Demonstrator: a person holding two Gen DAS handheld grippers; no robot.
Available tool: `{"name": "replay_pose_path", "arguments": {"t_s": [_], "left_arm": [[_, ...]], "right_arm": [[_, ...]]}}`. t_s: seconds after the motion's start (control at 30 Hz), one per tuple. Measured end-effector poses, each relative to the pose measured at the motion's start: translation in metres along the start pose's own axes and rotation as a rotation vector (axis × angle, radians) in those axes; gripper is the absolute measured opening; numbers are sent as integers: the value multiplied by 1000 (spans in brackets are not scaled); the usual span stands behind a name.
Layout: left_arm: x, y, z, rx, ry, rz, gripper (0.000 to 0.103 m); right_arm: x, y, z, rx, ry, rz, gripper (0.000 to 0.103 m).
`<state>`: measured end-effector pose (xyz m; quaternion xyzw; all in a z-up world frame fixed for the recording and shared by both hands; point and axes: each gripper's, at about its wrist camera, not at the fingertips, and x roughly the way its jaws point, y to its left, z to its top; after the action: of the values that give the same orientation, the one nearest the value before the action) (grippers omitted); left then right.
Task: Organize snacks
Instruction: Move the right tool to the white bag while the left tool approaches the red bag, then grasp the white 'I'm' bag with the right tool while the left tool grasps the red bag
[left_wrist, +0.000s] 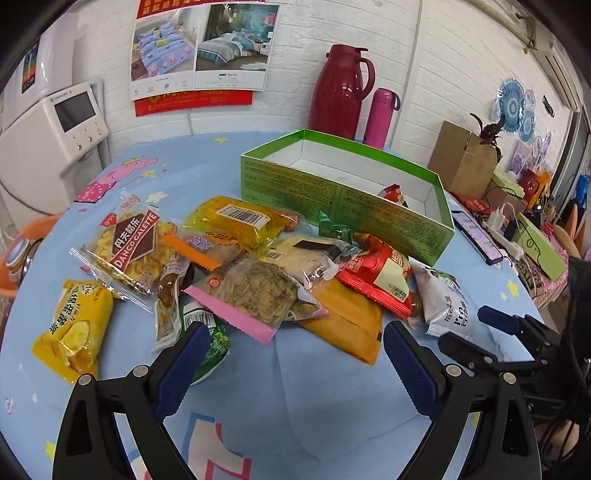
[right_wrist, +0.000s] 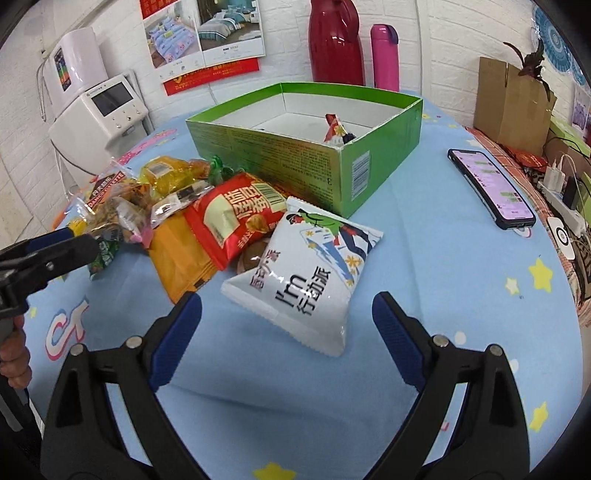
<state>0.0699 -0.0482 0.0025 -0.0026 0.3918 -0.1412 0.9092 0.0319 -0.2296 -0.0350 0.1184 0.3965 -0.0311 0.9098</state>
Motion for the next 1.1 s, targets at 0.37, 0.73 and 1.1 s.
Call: {"name": "replay_pose_path", "arguments": {"t_s": [0.37,0.73,1.1], "left_arm": [[29,-46,34,167,0,-98,89],[100,-83,53,297,135,-94,79],[113,-89,42,349,175,-101,62]], "right_arm": [[2,-25,-12,81,39,0,64],[-10,-38,-17,105,32,-15,66],[1,-32,-11,69,21,-77,62]]}}
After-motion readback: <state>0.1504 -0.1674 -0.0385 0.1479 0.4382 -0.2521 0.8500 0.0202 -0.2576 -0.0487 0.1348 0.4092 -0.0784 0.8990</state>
